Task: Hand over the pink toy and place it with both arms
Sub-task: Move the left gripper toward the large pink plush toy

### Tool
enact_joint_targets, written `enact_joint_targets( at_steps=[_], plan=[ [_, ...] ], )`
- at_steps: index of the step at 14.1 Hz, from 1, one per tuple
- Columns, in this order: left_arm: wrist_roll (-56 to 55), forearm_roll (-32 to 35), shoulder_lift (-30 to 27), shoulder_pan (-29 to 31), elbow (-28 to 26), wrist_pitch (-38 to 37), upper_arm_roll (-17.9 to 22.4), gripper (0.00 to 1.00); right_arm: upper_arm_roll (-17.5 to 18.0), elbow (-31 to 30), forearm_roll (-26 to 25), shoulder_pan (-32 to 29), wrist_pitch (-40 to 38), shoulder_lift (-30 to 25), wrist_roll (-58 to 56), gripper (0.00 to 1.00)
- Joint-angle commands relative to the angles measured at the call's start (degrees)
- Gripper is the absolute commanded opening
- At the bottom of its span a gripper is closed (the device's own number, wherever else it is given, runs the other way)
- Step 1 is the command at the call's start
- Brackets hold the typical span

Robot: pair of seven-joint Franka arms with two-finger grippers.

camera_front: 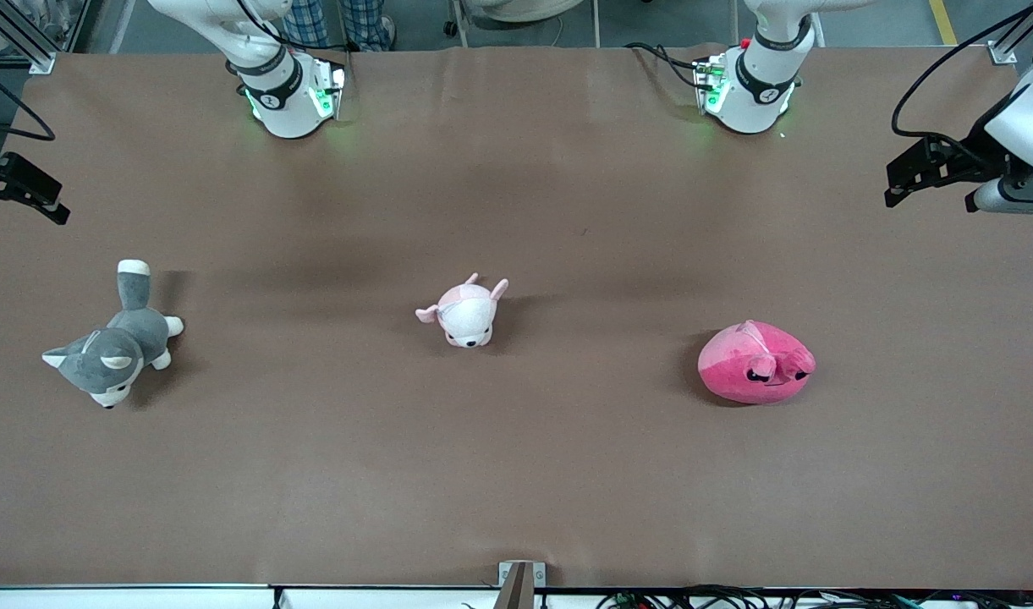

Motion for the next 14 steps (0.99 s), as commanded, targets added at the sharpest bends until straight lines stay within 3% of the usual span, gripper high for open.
enact_joint_targets(
  at_steps=[1,7,14],
  plan=[
    [0.0,-0.1,0.5,0.3,1.7,-1.5,-0.1,1.00,-0.1,-0.3,-0.8,0.2,-0.1,-0.9,-0.4,1.00],
    [-0.2,0.1,4.5,0.5,3.5,-0.3,0.1,1.00,0.0,-0.4,-0.8,0.3,0.0,-0.9,-0.4,1.00],
    [-5.5,-0.3,15.7,0.5,2.8,11.6,0.3,1.00,-0.1,-0.4,-0.9,0.2,-0.2,-0.9,-0.4,1.00]
  ],
)
